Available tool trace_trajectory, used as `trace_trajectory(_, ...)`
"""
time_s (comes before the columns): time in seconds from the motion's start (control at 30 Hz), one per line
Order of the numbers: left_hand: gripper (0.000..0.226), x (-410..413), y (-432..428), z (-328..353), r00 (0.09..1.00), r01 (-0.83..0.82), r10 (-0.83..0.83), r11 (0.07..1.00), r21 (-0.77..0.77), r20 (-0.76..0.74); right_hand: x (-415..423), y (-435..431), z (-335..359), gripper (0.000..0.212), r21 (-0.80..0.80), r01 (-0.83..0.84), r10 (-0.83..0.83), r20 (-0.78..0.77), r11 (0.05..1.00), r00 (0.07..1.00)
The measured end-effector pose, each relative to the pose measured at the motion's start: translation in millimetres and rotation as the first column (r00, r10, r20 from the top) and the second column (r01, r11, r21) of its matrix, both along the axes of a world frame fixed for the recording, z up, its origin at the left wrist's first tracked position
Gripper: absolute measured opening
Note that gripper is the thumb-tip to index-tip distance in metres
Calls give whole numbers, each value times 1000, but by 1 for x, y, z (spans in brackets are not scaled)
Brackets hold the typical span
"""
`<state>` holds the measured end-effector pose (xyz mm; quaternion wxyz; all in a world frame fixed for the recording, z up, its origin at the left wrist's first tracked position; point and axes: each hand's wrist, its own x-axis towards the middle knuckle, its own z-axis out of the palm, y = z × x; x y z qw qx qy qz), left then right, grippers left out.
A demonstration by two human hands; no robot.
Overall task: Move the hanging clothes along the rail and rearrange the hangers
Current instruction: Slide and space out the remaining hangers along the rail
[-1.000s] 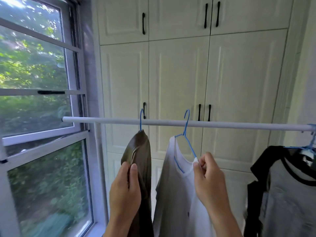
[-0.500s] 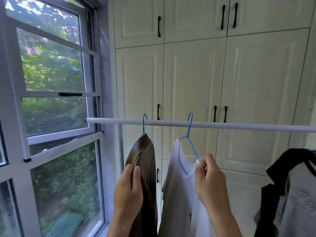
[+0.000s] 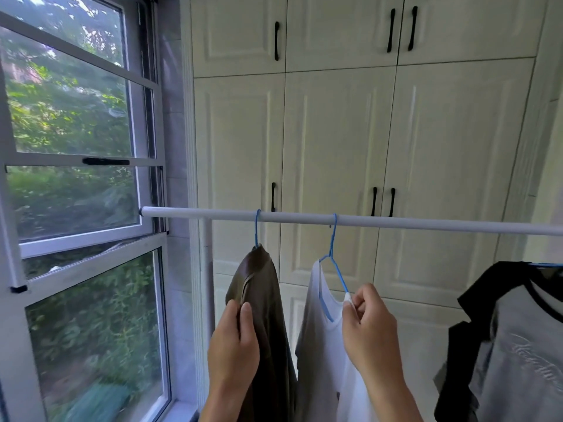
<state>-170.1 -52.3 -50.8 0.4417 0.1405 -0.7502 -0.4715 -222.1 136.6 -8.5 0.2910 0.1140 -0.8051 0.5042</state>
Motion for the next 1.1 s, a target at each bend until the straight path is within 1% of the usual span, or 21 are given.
trace_trajectory(0.17,39,0,4,-6,998,18,-19,1000,19,58,3,5,-5,18,-73,-39,46,92,997,995)
trace_trajectory(0.3,39,-2,0,-10,997,24,-25,1000,15,77,3,9,-10,19,-92,-66,78,137,994,987)
trace_trajectory(0.4,37,-1,0,-13,995,10,-7,1000,-20,104,3,10,-20,23,-90,-75,86,130,993,988)
trace_trajectory(0.5,35,1,1,-19,995,28,-24,999,-36,100,6,9,-35,29,-85,-54,60,68,995,996)
trace_trajectory(0.67,39,5,3,-26,997,25,-20,998,-62,78,10,4,-61,43,-24,-53,53,20,998,998)
trace_trajectory(0.83,42,9,-1,-34,999,22,-19,997,-80,40,10,3,-79,40,54,-46,45,23,997,999)
trace_trajectory(1.0,38,10,-5,-40,998,-55,59,991,-123,27,10,4,-83,45,58,-68,66,36,996,997)
trace_trajectory(1.1,33,15,-6,-37,992,-123,122,979,-161,-17,13,7,-84,45,87,-111,104,78,990,991)
